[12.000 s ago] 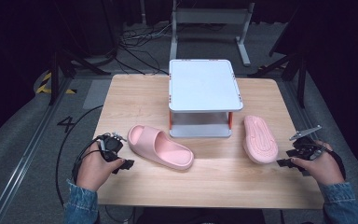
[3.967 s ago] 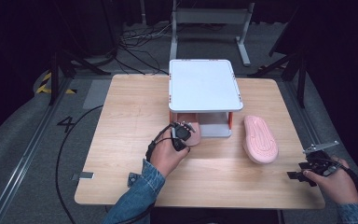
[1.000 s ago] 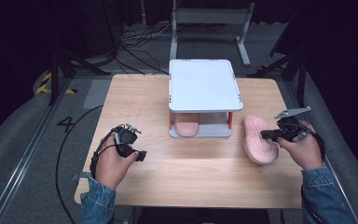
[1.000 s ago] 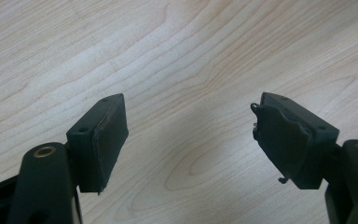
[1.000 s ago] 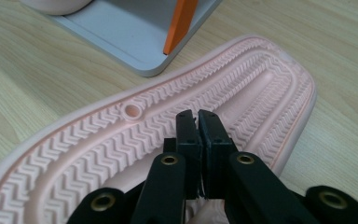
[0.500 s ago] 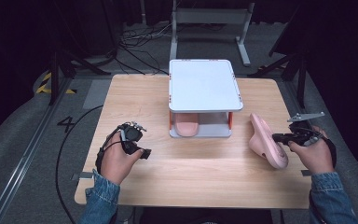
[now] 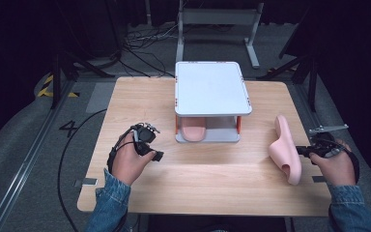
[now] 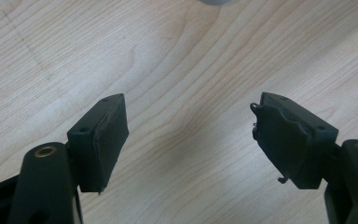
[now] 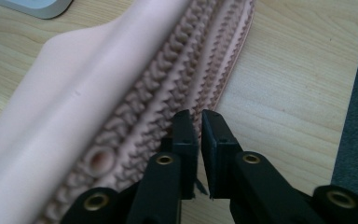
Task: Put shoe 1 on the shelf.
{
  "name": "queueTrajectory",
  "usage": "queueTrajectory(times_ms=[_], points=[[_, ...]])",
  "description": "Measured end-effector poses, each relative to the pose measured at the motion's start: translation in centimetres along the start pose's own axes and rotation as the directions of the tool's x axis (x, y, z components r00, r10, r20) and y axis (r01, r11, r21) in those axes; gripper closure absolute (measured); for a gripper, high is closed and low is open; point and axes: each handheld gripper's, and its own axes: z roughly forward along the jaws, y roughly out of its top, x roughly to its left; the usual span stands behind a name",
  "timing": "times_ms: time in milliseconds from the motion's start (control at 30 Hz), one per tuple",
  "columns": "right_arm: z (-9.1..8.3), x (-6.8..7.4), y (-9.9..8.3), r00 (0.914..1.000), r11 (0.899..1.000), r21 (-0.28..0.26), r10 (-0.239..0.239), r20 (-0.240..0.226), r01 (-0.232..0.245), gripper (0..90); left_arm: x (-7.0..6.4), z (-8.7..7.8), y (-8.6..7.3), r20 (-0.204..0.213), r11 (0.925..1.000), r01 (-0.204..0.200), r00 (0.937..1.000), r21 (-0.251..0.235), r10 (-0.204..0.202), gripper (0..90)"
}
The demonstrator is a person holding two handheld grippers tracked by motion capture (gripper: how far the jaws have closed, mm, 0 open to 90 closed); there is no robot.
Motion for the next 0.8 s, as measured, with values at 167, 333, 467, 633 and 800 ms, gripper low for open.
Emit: queueTrajectory(times_ms=[167,333,467,633,800], points=[[-0.1,-0.4,-0.3,0.9999,1.000,0.000,0.014,0.004,-0.014,83.4,0.0,0.2,0.1,0.005,1.0000,0.000,1.0000,0.005,0.000,26.0],[-1.0,-0.2,0.1,0.9999,0.999,-0.037,0.002,0.016,-0.002,83.0,0.1,0.0,-0.2,-0.002,1.0000,0.006,1.0000,0.002,-0.006,26.0],[-2.4,0.1,0.8,0.9994,0.996,-0.083,-0.014,0.030,0.017,83.4,0.1,0.0,-0.7,-0.004,0.9998,0.018,0.9998,0.009,-0.018,25.9],[-4.7,1.8,2.4,0.9975,0.986,-0.148,-0.070,0.011,0.071,84.6,0.4,-0.4,-1.7,-0.018,0.9994,0.031,0.9994,0.015,-0.031,25.8],[-4.3,3.9,3.7,0.9905,0.983,-0.130,-0.133,-0.033,0.128,86.4,0.5,-0.7,-2.7,-0.027,0.9984,0.053,0.9982,0.018,-0.053,25.7]])
